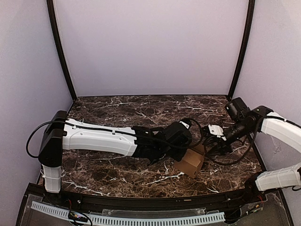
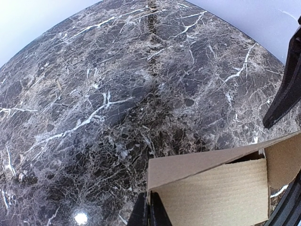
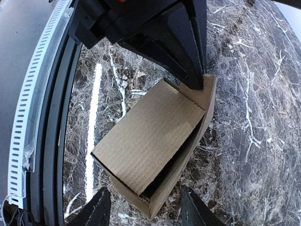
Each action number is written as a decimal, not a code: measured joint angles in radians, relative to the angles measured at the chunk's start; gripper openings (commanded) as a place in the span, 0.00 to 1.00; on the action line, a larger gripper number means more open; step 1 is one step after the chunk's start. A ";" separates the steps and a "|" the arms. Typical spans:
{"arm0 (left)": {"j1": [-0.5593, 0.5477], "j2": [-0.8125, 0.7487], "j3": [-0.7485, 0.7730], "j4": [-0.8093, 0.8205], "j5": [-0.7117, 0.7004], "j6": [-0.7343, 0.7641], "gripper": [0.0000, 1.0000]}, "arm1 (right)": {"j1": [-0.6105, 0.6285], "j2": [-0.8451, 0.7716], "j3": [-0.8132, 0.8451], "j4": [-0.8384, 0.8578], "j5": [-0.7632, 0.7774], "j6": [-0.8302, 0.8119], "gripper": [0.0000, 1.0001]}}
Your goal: Fold the paper box
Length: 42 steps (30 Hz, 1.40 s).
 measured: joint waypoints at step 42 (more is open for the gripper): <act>-0.009 0.000 -0.039 0.075 -0.028 0.069 0.01 | 0.246 -0.080 -0.046 0.088 0.313 0.089 0.43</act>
